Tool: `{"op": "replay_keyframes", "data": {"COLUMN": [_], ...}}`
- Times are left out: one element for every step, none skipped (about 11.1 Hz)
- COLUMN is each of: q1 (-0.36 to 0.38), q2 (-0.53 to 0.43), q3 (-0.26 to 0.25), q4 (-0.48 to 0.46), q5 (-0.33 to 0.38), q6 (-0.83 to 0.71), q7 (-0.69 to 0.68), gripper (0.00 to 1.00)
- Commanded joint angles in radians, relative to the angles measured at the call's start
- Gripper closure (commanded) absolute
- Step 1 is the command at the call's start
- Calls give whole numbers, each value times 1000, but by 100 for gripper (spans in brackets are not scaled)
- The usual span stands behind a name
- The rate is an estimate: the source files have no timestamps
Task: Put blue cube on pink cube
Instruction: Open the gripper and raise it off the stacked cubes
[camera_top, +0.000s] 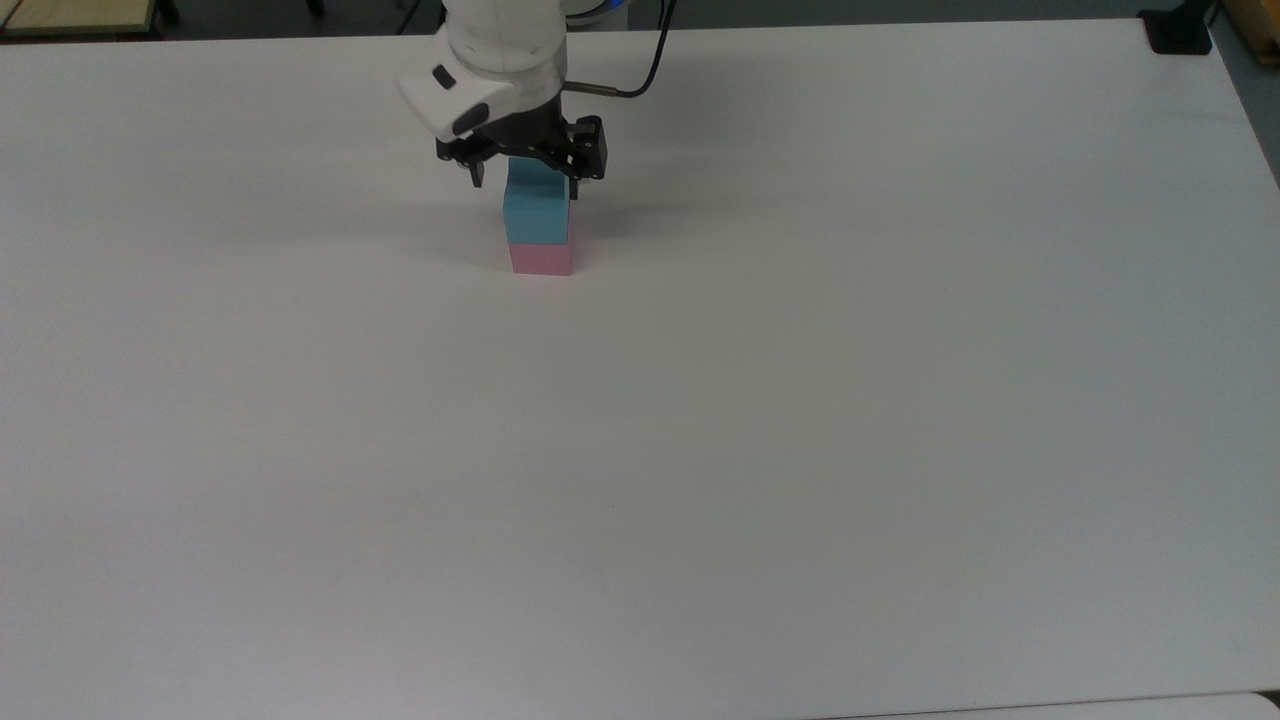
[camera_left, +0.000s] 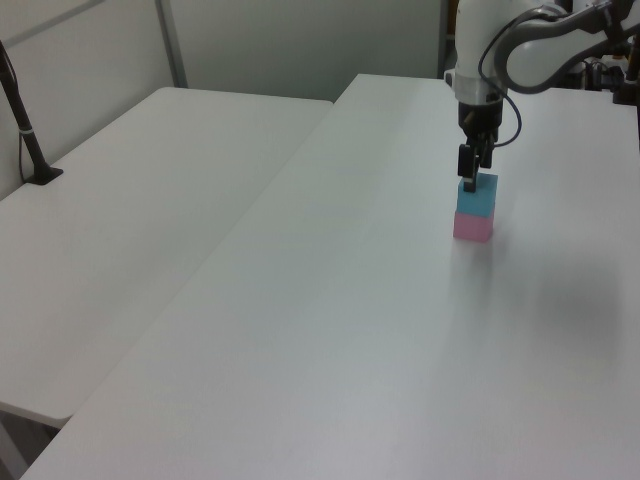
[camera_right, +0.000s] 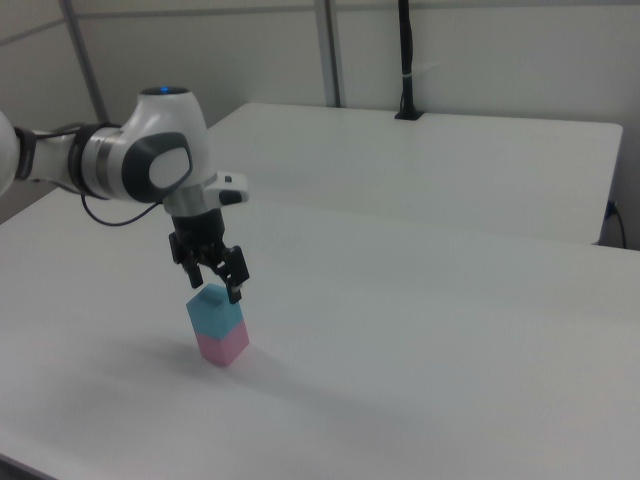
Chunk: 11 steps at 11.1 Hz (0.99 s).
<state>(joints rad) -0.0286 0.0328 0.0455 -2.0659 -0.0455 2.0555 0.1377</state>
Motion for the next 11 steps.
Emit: {"op": "replay_keyframes", "data": {"q1": [-45,-50,-53,-60,-65,-63,-62,-53,-44,-40,-40], "q2": [-42,-48,-50,-59,-71,-82,-86,-103,-117,-123,-123], "q3": [-7,-12,-15,-16,-22,-38,-47,-64,-82,-85,-93], "q4": [129,195,258,304,340,369,394,415,417,415,417], "q5": [-4,-2,-2,-2,-2,-2,-2,-2,1,24,45], "q6": [-154,-223,-292,-343,-379,-408,-435,-457,-460,-453,-448], "q7": [37,36,34,34,36,33,2,-35,-76,-172,-255], "gripper": [0,0,0,0,0,0,0,0,0,0,0]}}
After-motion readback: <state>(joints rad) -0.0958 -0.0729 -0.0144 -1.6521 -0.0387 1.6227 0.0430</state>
